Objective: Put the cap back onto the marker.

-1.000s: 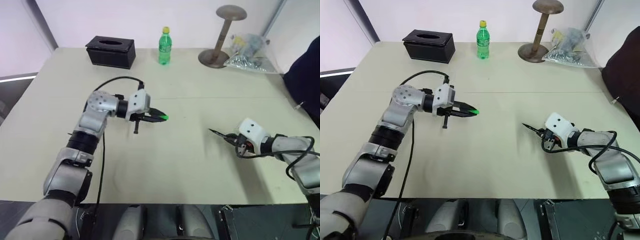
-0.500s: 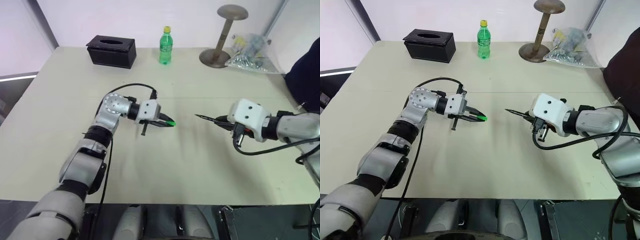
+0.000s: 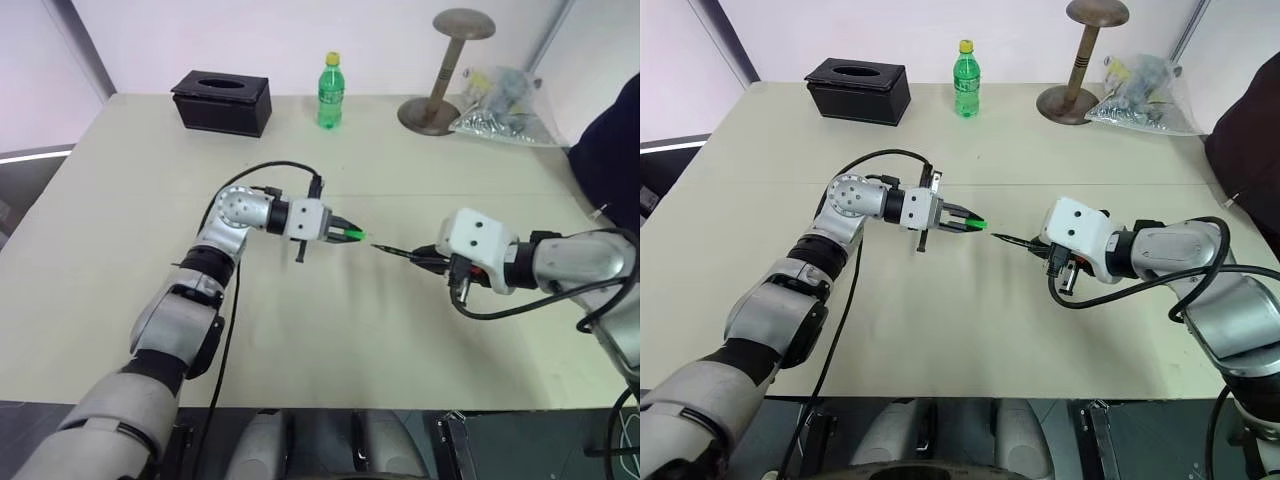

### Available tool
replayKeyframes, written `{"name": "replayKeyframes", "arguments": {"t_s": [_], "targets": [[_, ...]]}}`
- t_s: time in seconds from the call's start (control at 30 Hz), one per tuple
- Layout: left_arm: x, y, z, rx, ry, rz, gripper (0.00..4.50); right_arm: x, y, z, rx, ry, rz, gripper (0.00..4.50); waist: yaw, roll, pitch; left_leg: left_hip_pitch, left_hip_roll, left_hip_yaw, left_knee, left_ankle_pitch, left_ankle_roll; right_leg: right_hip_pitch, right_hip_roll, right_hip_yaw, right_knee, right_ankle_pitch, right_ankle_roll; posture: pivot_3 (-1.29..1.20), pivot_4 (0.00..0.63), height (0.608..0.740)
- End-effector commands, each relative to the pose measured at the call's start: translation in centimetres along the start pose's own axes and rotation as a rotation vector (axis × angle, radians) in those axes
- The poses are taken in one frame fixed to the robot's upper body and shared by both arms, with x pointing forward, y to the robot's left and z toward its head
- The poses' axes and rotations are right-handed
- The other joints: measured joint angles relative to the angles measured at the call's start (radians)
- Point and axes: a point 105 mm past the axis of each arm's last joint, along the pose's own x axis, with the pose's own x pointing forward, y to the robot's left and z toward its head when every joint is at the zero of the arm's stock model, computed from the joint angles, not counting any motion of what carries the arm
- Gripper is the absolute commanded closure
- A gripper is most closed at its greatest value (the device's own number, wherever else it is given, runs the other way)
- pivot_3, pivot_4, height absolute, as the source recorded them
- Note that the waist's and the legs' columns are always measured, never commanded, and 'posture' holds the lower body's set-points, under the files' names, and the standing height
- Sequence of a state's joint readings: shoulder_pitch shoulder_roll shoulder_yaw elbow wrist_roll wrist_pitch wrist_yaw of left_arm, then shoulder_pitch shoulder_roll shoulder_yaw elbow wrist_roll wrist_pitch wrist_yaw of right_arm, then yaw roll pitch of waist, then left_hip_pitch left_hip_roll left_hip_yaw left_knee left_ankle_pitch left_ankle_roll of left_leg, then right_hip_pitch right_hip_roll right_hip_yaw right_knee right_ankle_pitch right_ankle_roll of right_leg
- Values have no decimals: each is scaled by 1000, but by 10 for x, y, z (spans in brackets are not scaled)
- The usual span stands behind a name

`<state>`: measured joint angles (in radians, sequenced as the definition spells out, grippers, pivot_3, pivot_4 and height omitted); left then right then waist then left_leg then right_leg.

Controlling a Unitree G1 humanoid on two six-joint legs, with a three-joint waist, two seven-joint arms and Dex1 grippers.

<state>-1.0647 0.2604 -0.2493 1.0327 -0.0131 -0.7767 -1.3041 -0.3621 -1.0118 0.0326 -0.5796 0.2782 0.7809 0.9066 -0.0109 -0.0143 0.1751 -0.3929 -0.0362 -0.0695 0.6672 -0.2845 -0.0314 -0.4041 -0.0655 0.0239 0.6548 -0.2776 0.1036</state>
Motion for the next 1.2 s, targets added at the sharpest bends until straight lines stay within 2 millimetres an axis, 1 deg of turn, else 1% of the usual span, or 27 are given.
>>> {"name": "replayKeyframes", "arguments": {"t_s": [0.03,0.5,1.2], "targets": [[-1,8,8,37,-29,26,4500,-2,-4,7,-26,-18,-17,4430,0,0,0,0,0,0,0,0,0,0,0,0,0,0,0,0,150,740],[3,1,10,41,-53,-20,4500,2,-5,8,-20,-24,-38,4430,0,0,0,0,0,0,0,0,0,0,0,0,0,0,0,0,150,740],[8,-2,9,52,-52,-19,4500,5,-2,12,-12,-38,-28,4430,0,0,0,0,0,0,0,0,0,0,0,0,0,0,0,0,150,740]]}}
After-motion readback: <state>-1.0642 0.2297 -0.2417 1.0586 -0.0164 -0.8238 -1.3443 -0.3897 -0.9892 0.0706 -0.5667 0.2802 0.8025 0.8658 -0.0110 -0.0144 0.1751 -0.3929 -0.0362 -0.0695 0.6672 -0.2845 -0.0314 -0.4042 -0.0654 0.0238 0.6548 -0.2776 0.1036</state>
